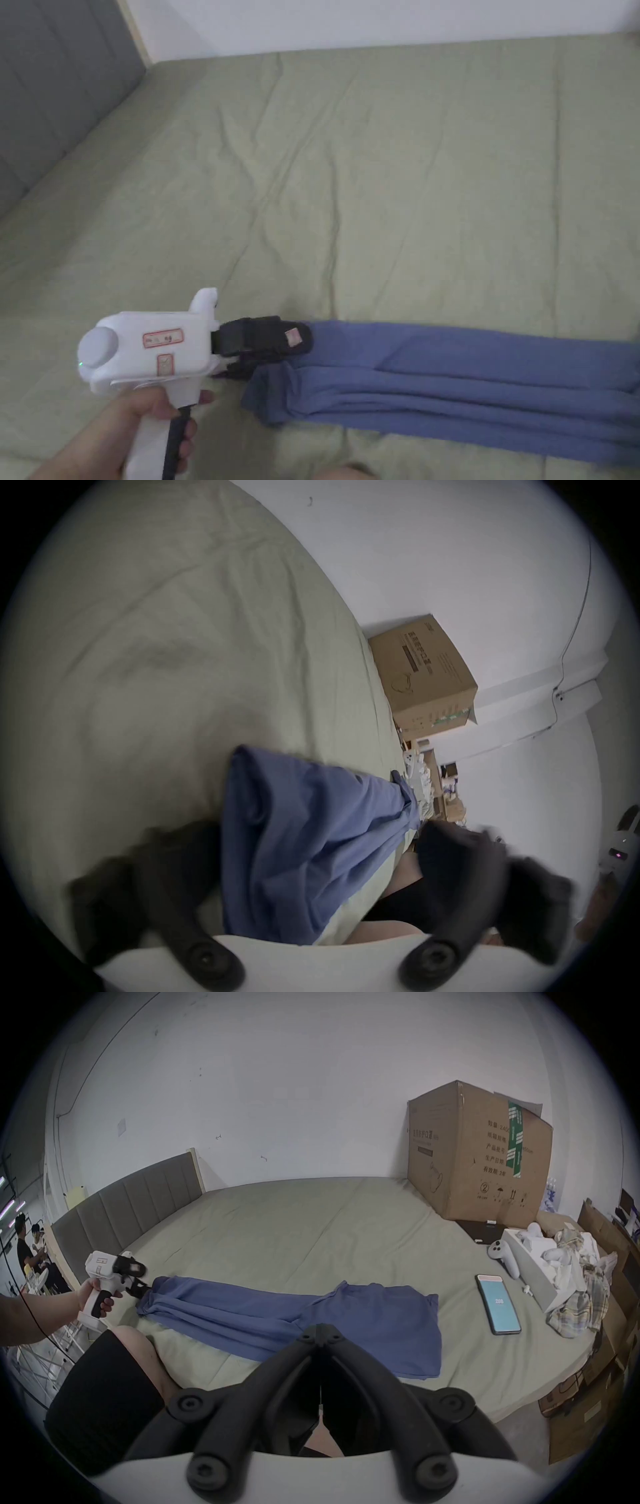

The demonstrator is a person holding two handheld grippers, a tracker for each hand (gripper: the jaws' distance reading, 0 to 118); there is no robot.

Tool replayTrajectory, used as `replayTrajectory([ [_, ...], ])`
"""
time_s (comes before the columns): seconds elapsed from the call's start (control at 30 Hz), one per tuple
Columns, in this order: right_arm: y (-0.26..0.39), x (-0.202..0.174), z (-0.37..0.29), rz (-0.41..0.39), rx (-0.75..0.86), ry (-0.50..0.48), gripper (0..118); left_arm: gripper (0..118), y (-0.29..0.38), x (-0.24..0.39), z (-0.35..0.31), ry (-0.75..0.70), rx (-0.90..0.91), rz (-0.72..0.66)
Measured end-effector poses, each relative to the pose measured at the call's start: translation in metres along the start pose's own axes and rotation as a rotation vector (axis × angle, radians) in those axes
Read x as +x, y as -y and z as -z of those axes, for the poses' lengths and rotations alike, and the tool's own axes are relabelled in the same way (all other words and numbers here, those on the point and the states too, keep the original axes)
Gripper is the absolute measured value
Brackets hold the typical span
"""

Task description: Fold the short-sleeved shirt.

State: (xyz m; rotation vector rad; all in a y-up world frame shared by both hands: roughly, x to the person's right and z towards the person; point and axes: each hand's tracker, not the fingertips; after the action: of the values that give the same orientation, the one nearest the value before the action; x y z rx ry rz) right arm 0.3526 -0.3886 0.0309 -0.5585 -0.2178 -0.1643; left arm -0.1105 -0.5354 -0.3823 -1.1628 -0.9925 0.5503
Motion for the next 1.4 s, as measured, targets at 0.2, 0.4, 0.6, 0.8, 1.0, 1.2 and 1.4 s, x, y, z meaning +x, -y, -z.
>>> replayTrajectory([
  [0.2,-0.007,-0.019,0.009,-0.022,0.013,-0.036,0,4,0.008,-0.009,0.016,-0.154,-0.06,0.081],
  [0.4,-0.011,-0.022,0.0,-0.026,0.042,-0.062,0,4,-0.021,0.018,-0.058,-0.246,-0.008,0.053],
  [0.6,-0.01,-0.018,-0.017,-0.041,0.064,-0.059,0,4,-0.054,-0.019,-0.145,-0.519,0.037,0.006],
  [0.8,-0.004,-0.008,-0.031,-0.016,0.071,-0.056,0,4,-0.041,0.08,-0.147,-0.542,0.035,-0.01],
  [1.0,-0.003,-0.006,-0.035,0.009,0.086,-0.085,0,4,-0.048,0.187,-0.057,-0.285,-0.107,0.021],
  [1.2,0.002,-0.001,-0.044,-0.018,0.125,-0.043,0,5,-0.024,0.219,0.091,-0.336,-0.271,0.165],
  [1.4,0.01,0.014,-0.049,0.033,0.107,-0.058,0,109,-0.013,0.226,0.105,-0.183,-0.191,0.21],
])
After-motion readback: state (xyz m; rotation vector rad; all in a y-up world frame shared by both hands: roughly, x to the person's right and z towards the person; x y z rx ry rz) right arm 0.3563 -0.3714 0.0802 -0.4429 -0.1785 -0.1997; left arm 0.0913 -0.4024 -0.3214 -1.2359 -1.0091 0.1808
